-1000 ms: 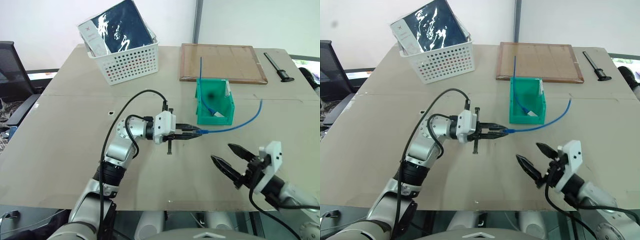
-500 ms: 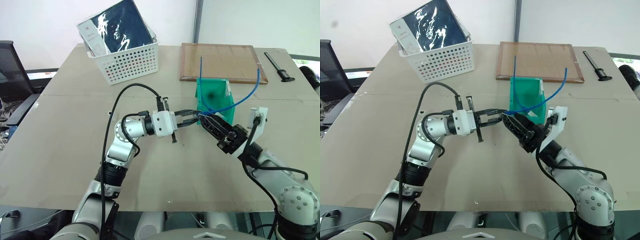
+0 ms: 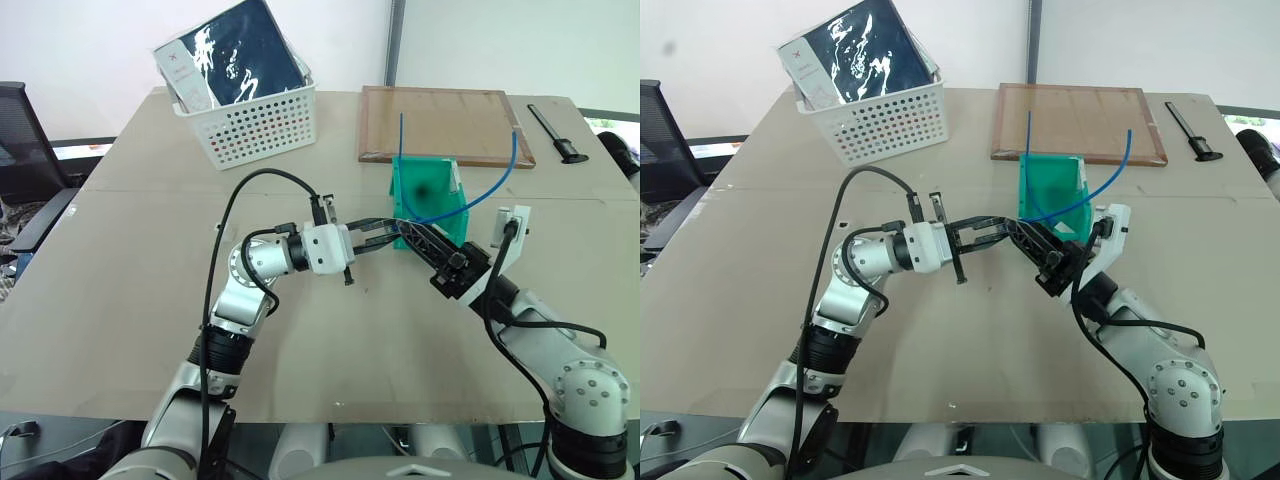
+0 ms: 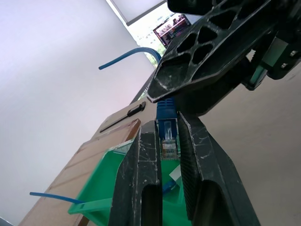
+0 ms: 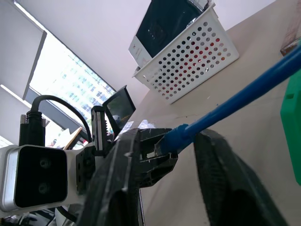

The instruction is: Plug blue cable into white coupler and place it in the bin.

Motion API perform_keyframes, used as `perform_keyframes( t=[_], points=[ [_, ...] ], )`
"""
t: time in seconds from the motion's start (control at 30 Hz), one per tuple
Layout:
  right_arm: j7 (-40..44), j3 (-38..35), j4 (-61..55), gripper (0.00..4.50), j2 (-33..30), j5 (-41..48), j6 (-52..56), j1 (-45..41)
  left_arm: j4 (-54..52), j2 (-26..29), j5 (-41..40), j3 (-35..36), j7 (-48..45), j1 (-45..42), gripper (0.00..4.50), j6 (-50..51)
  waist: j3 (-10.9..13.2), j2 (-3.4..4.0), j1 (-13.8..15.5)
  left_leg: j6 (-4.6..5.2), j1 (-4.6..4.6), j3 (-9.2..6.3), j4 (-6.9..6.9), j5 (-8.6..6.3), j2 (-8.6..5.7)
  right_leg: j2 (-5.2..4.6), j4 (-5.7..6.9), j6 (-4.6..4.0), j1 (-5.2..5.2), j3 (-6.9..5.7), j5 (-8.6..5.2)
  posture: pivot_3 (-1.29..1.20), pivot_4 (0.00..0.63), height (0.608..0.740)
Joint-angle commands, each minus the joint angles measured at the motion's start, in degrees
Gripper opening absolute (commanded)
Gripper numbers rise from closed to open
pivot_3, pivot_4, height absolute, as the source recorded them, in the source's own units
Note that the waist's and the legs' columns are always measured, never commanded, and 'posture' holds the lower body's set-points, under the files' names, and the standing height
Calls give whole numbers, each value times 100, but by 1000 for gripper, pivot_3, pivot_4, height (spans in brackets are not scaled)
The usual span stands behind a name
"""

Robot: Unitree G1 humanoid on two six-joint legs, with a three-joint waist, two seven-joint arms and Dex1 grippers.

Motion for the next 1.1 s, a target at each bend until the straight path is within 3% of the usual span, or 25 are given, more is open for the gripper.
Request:
perform_keyframes(
  t=[0.03,0.07,0.1,0.17,0.47,0.5,0.53,0.73,0.93,1.1],
  points=[
    [-18,41,-141,1688,-55,114,-133,-33,-231,14,-165,-11,-1,3,0,-128,0,0,-2,0,0,0,0,0,0,0,0,0,0,0,0,0,150,738],
    [-21,56,-135,1193,-70,108,-140,-29,-235,16,-177,-11,-7,7,0,-128,0,0,-2,0,0,0,0,0,0,0,0,0,0,0,0,0,150,738],
    [-22,67,-131,1054,-79,104,-145,-24,-239,18,-188,-11,-14,10,0,-124,0,0,-1,0,0,1,0,0,0,0,0,0,0,0,0,0,150,738],
    [-15,93,-128,132,-116,127,-142,-13,-239,26,-205,-13,-15,13,0,-120,0,0,-3,0,0,0,0,0,1,1,0,0,0,1,0,0,150,738],
    [106,190,-111,57,-307,225,-164,8,-380,54,-468,86,34,117,0,374,0,0,-4,0,0,0,0,0,1,1,0,0,0,1,0,0,150,738],
    [124,182,-85,0,-327,233,-171,-7,-449,86,-600,160,68,154,1021,661,0,0,-6,0,0,0,0,0,2,1,0,0,0,1,0,0,150,738],
    [138,177,-65,0,-345,240,-178,-20,-519,111,-719,244,129,188,1217,930,0,0,-7,0,0,-1,0,0,3,1,-1,0,0,1,0,0,150,738],
    [327,114,149,0,-479,229,-211,-121,-1007,692,-1404,918,310,721,4249,2384,1,2,-45,0,2,0,-2,0,10,6,0,0,-2,4,-1,0,150,738],
    [564,99,308,0,-555,131,-241,-150,-1060,1376,-2027,2229,641,1490,4385,3375,3,4,-44,0,0,-3,-8,0,23,12,0,-1,-9,1,-1,0,150,738],
    [726,155,423,0,-526,49,-225,-168,-156,2207,-2136,2945,105,1663,4385,3569,3,3,-22,0,1,3,-7,0,21,11,-2,-3,-10,2,-2,0,150,738]
  ],
)
